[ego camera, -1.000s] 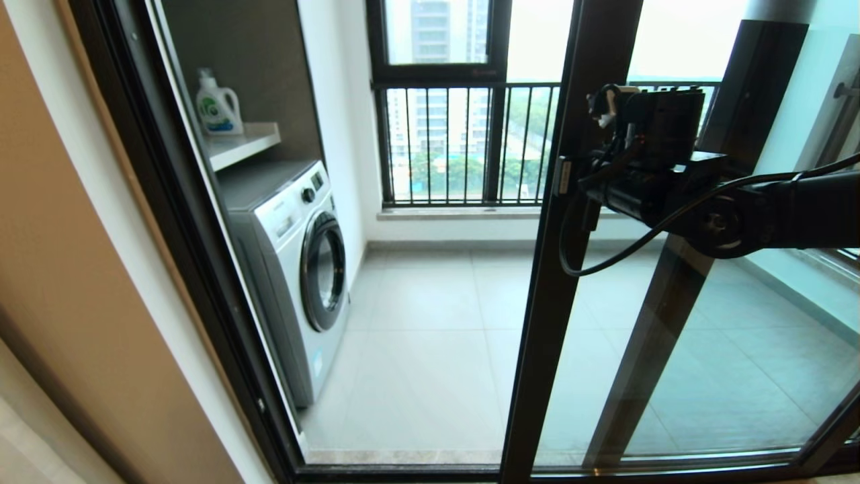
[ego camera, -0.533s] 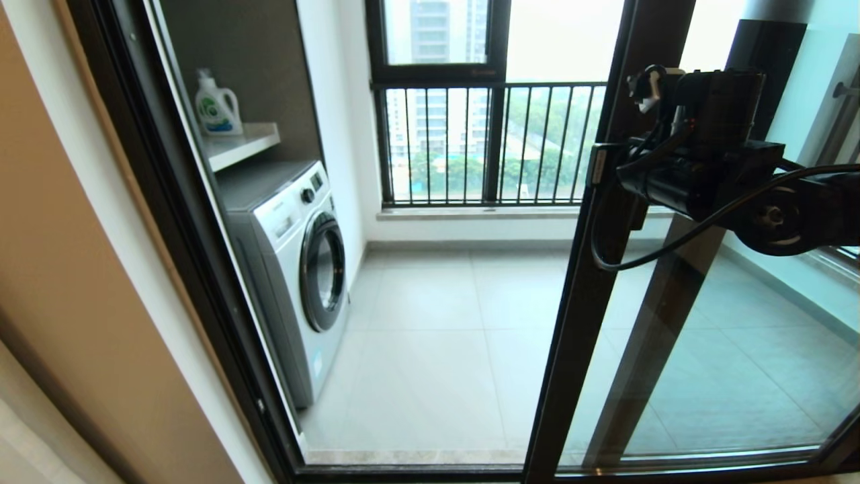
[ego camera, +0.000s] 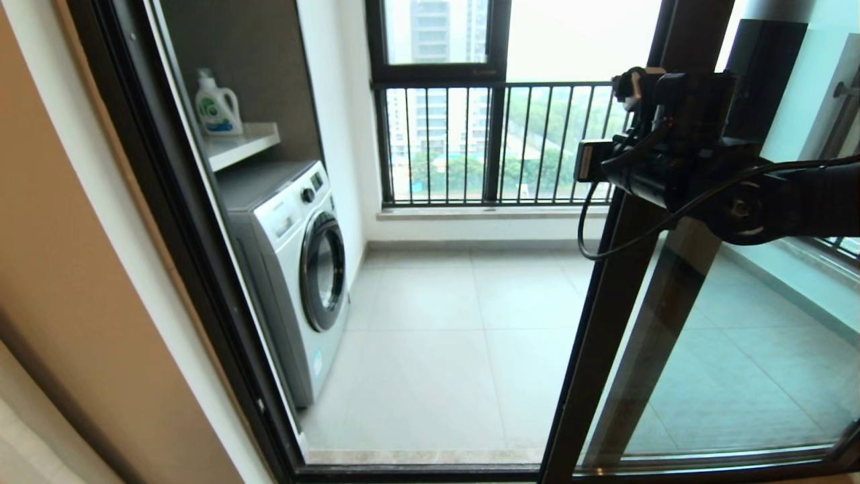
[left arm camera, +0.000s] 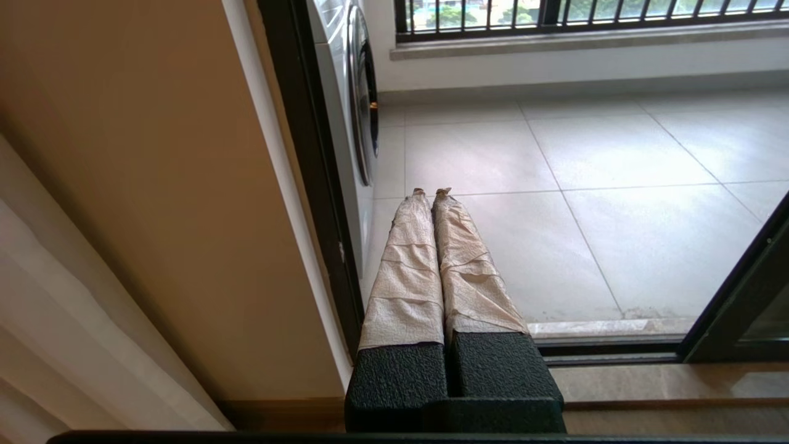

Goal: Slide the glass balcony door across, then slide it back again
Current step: Open the slid door

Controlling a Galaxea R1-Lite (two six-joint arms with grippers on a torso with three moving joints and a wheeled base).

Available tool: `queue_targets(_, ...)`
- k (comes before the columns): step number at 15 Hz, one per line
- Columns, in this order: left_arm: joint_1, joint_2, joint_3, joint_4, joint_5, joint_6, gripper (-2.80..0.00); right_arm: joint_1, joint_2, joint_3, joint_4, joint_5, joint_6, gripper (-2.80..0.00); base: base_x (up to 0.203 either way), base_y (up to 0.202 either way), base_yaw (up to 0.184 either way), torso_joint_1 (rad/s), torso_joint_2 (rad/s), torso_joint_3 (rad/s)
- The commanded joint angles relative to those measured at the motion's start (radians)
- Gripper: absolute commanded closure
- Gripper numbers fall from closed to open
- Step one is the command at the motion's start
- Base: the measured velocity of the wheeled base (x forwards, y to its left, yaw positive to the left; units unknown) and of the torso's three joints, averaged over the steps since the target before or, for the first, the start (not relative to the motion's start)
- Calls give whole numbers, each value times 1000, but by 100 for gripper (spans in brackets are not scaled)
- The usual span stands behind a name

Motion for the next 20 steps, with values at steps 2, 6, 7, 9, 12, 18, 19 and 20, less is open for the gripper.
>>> queue_targets(2,0,1,0,0,0,1,0,-54,72,-53,-3,4,-3,0,0,0,0,0,0,0)
queue_targets(6,0,1,0,0,0,1,0,-113,97,-87,-3,5,-3,0,0,0,0,0,0,0)
queue_targets(7,0,1,0,0,0,1,0,-122,96,-87,-3,5,-3,0,0,0,0,0,0,0)
queue_targets(9,0,1,0,0,0,1,0,-142,91,-86,-3,15,-2,0,0,0,0,0,0,0)
queue_targets(12,0,1,0,0,0,0,0,-179,80,-71,-5,73,3,0,0,0,0,0,0,0)
queue_targets(18,0,1,0,0,0,0,0,-244,81,-64,-12,82,3,0,0,0,0,0,0,0)
queue_targets(19,0,1,0,0,0,1,0,-254,81,-62,-12,82,3,0,0,0,0,0,0,0)
queue_targets(20,0,1,0,0,-1,0,0,-261,81,-56,-12,88,3,0,0,0,0,0,0,0)
